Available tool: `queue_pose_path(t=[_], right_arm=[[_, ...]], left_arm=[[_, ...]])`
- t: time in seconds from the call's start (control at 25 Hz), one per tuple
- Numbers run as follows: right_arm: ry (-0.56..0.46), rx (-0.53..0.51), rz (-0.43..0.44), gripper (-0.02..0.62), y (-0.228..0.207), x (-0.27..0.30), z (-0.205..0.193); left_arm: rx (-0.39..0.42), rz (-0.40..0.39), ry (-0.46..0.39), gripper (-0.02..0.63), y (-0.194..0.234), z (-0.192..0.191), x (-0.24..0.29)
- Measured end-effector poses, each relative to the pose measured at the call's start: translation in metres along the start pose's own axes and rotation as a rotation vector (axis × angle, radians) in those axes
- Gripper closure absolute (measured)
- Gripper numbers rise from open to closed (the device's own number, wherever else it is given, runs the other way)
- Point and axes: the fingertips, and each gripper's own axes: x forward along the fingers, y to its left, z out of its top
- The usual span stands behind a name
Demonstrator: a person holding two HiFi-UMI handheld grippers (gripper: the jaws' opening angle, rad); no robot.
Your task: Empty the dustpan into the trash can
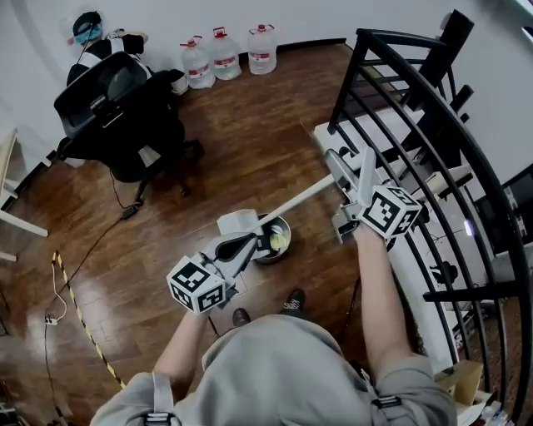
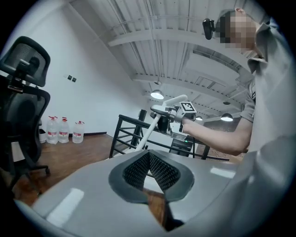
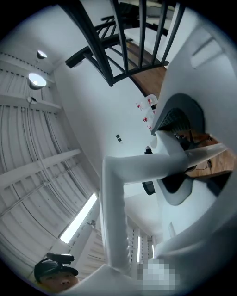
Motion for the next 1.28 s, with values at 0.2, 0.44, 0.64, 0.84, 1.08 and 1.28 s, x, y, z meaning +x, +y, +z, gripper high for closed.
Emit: queue_pose_path(t=[0.2,0.44,0.64,0.84,1.08,1.28], right_arm=[[-0.071,0.109,-0.084,0.405,-0.074,-0.034,0.017],[-0.144,0.210,-0.175,0.407,-0.132,-0.075,0.019],[-0.162,0.236,-0.183,0.405,-0.154,-0.091,0.020],[-0.149,0.224,-0.161,0.407,-0.142,-0.079,0.019],[-0.131,0.146,-0.110,0.407,-0.079,-0.050,0.016],[-0.101,0.040,-0.038,0.406,0.002,-0.012,0.001]], left_arm=[[0.026,-0.064,0.030,0.617,-0.020,0.012,0.064],[0.038,-0.075,0.051,0.617,-0.027,0.018,0.110],[0.049,-0.063,0.059,0.617,-0.027,0.020,0.129],[0.045,-0.037,0.051,0.617,-0.015,0.020,0.122],[0.024,-0.017,0.024,0.617,0.001,0.018,0.075],[0.029,0.003,-0.013,0.617,0.023,0.021,0.019]])
